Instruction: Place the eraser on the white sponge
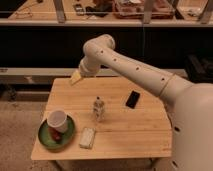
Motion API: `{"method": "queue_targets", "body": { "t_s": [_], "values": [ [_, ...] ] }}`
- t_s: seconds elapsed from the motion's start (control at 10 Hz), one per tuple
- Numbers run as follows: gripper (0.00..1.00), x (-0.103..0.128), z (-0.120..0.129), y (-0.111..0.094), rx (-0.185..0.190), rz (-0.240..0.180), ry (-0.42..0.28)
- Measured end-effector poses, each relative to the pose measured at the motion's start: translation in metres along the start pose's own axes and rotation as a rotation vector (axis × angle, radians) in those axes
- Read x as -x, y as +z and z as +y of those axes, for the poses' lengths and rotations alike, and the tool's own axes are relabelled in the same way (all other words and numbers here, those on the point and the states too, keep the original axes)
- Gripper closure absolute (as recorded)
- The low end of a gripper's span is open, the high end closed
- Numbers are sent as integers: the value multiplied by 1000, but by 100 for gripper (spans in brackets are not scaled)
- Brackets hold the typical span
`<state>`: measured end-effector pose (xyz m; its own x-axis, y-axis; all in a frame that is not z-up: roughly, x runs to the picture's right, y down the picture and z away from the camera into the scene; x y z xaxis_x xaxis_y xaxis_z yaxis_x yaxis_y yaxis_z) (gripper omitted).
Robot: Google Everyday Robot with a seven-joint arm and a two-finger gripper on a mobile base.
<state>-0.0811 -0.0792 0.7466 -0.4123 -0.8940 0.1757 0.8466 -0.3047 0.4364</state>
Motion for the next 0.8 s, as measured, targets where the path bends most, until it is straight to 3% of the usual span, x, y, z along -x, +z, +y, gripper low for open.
{"method": "queue_targets", "body": {
  "t_s": [0.1, 0.3, 0.6, 0.8],
  "values": [
    [20, 2, 18, -16, 60, 14, 49],
    [20, 28, 82, -55, 228, 58, 223],
    [20, 48, 120, -82, 330, 102, 340],
    [20, 48, 121, -83, 334, 104, 344]
  ]
}}
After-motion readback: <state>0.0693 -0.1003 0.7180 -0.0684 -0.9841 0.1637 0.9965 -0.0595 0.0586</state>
